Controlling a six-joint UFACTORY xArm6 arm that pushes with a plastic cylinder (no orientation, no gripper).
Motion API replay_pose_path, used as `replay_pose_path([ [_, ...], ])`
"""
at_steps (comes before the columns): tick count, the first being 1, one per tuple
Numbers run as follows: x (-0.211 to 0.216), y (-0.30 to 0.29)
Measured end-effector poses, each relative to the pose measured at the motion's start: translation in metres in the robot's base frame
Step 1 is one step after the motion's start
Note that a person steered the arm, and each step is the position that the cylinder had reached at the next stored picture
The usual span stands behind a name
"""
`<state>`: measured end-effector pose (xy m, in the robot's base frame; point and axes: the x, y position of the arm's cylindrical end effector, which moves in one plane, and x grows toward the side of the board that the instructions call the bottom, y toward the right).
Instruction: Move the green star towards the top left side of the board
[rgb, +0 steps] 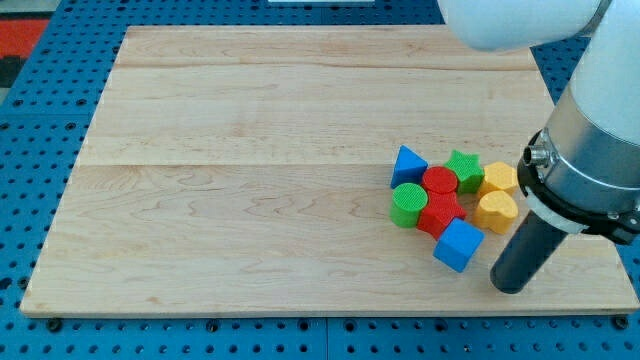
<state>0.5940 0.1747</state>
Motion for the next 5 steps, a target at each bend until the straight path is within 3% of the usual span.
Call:
replay_pose_path([
  [2,0.002,-0.002],
  [3,-0.021,-0.002],
  [5,-0.144,-0.004],
])
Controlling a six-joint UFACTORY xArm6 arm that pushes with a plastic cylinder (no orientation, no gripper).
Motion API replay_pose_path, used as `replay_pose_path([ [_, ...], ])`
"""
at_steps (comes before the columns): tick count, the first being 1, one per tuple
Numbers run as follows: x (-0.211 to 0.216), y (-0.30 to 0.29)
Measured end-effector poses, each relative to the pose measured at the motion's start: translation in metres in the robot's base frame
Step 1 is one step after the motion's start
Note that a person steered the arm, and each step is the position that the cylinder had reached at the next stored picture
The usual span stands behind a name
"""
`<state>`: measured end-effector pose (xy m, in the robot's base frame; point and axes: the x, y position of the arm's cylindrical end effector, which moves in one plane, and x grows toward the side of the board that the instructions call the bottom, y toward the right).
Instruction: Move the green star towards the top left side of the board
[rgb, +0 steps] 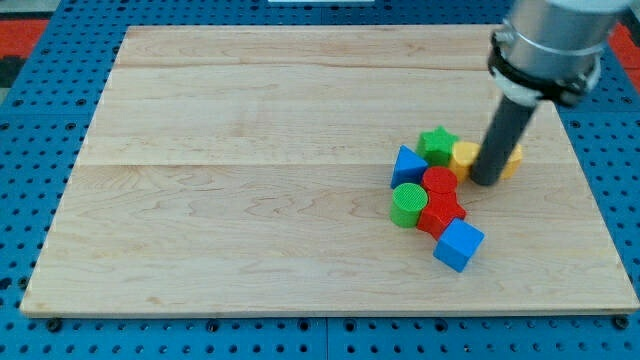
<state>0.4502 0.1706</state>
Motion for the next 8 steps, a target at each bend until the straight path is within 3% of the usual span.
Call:
replay_pose_path([
  [2,-0.045,-0.094],
  [4,-0.141,-0.128],
  [5,-0.196,-0.191],
  [6,-0.205,-0.208],
  [7,-0.190,-0.121],
  [8,-0.136,-0.121],
])
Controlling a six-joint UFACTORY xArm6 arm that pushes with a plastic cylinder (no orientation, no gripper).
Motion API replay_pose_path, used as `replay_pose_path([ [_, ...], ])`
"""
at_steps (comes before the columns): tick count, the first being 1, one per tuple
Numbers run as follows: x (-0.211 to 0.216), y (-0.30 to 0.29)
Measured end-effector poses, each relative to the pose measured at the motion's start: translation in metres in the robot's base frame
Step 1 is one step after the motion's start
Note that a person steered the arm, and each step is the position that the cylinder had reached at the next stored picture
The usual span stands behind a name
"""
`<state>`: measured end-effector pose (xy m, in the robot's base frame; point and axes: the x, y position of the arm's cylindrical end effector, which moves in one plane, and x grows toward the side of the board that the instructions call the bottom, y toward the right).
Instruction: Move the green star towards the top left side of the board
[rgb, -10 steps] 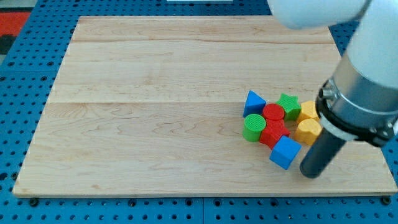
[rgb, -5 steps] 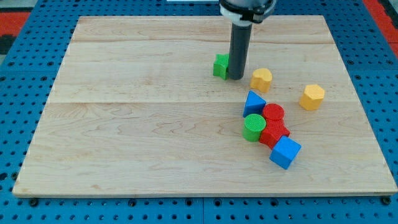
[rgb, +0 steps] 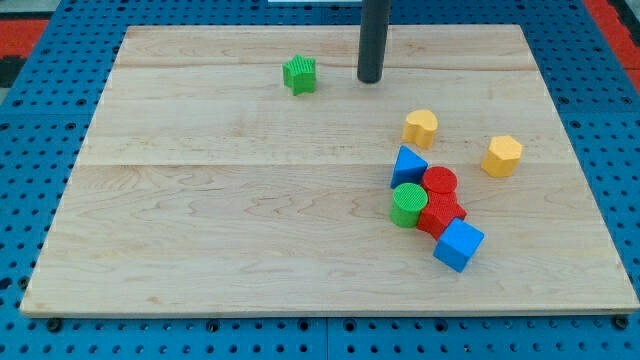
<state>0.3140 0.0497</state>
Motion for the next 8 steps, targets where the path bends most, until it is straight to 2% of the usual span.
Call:
replay_pose_path([
  [1,-0.032,-0.068],
  [2,-0.072,-0.098],
  [3,-0.062,-0.088],
  [4,-0.025,-0.064],
  [5,-0.030,-0.128],
  [6,-0.065,-0.168],
  [7,-0.052,-0.161],
  [8,-0.003,-0.152],
])
